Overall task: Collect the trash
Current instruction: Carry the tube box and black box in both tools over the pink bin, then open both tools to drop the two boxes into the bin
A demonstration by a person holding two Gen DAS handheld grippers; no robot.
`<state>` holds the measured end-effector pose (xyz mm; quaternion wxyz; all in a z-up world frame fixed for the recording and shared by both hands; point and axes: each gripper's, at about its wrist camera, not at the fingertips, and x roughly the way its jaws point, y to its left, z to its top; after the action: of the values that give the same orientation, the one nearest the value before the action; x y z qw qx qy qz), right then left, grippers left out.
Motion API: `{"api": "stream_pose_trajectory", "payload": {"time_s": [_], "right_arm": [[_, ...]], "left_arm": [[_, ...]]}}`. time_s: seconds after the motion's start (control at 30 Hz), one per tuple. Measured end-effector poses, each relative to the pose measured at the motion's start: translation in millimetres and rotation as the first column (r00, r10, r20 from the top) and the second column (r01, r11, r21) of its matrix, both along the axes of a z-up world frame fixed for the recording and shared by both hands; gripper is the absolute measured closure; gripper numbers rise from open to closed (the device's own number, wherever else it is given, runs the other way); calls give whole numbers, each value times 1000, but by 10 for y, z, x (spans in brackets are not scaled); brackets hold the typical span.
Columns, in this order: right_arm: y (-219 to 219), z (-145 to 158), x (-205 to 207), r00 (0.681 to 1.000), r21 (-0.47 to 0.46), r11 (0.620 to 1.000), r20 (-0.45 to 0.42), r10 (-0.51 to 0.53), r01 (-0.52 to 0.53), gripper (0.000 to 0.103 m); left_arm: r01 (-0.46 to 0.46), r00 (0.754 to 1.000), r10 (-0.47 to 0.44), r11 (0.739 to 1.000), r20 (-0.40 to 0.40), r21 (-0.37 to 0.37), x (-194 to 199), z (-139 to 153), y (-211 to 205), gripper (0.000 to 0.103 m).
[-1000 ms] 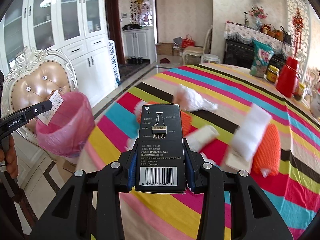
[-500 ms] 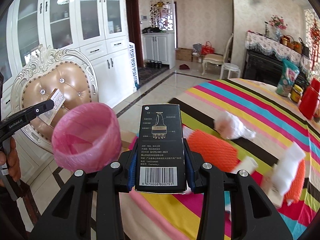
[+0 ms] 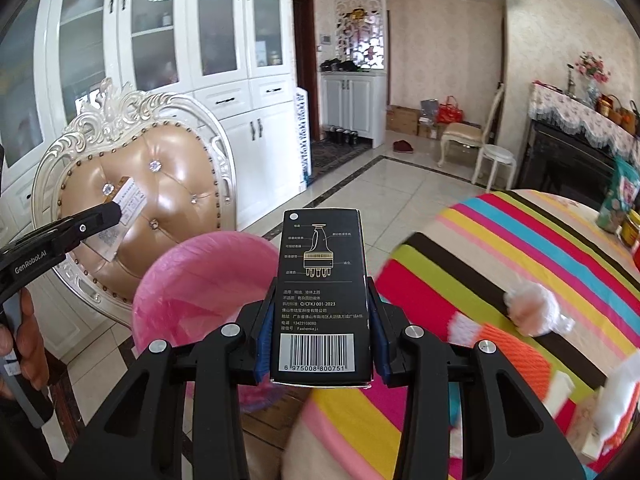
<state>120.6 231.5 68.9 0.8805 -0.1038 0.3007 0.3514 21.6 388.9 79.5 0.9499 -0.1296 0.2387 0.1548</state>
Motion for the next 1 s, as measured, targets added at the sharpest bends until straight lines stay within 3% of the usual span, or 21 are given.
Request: {"api": "stream_pose_trajectory", "payload": {"time_s": [0.43, 0.9, 0.93, 1.0], "right_arm": [[788, -247, 41, 996, -38, 996, -35, 78, -79, 65], [1012, -378, 130, 994, -51, 993, -53, 100, -102, 63], [1020, -381, 133, 993, -51, 993, -50, 103, -105, 63], [1031, -388, 146, 994, -53, 993, -47, 99, -101, 57]], "left_arm": [[-41, 999, 41, 999, -10, -22, -20, -78, 365, 86], [-44, 999, 43, 998, -24, -39, 63, -174, 474, 85], [-45, 999, 44, 998, -27, -38, 75, -180, 474, 84], [-50, 998, 49, 998, -27, -46, 83, -185, 472, 68]]}}
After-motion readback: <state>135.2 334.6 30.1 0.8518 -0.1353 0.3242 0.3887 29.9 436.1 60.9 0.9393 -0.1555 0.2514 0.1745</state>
